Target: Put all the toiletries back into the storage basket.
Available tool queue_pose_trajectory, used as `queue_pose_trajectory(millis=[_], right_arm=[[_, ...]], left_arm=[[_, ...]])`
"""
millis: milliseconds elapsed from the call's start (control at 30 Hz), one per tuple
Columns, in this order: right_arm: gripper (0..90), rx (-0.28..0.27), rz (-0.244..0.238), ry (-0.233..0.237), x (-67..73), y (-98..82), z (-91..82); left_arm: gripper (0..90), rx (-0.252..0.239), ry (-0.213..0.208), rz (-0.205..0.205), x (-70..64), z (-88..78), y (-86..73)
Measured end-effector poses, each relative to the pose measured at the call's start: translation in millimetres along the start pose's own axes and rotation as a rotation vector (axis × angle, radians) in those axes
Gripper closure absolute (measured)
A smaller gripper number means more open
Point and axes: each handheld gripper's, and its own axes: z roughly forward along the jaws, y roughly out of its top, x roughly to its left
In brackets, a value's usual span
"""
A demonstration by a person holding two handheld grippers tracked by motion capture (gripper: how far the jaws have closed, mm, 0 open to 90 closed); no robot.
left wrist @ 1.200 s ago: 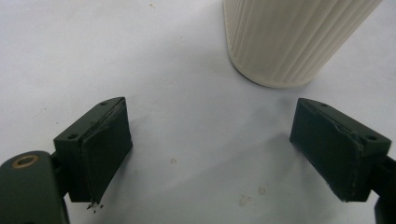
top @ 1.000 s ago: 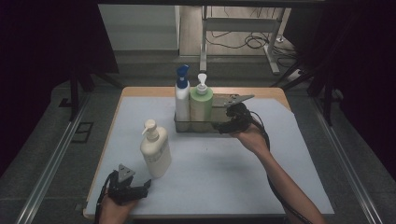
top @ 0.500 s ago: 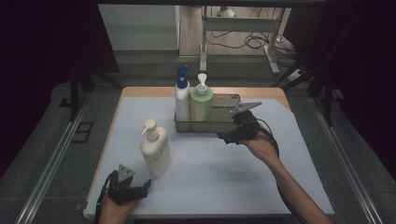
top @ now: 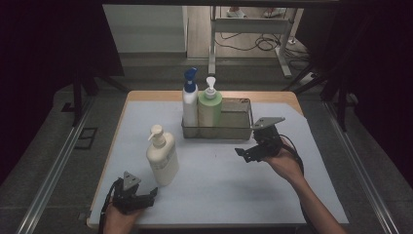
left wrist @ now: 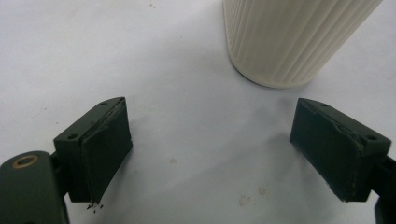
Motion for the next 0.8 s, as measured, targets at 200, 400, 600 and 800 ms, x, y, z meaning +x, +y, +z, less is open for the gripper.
queue_pose_trajectory(millis=[200,400,600,800], right_arm=[[0.0,0.014,0.008,0.002,0.9,-17.7,-5.2],[0.0,0.012,0.021,-0.012,0.2,-36.8,-9.4],[0.0,0.005,0.048,-0.016,1.3,-55.7,-12.1],[0.0,-0.003,0.068,-0.025,4.8,-72.9,-13.0]], left_arm=[[12.0,0.001,0.000,0.001,0.2,0.0,0.2],[12.0,0.003,0.000,0.002,0.2,0.0,0.4],[12.0,0.005,0.000,0.004,0.3,0.0,0.7],[12.0,0.008,-0.002,0.005,0.3,-0.1,1.3]])
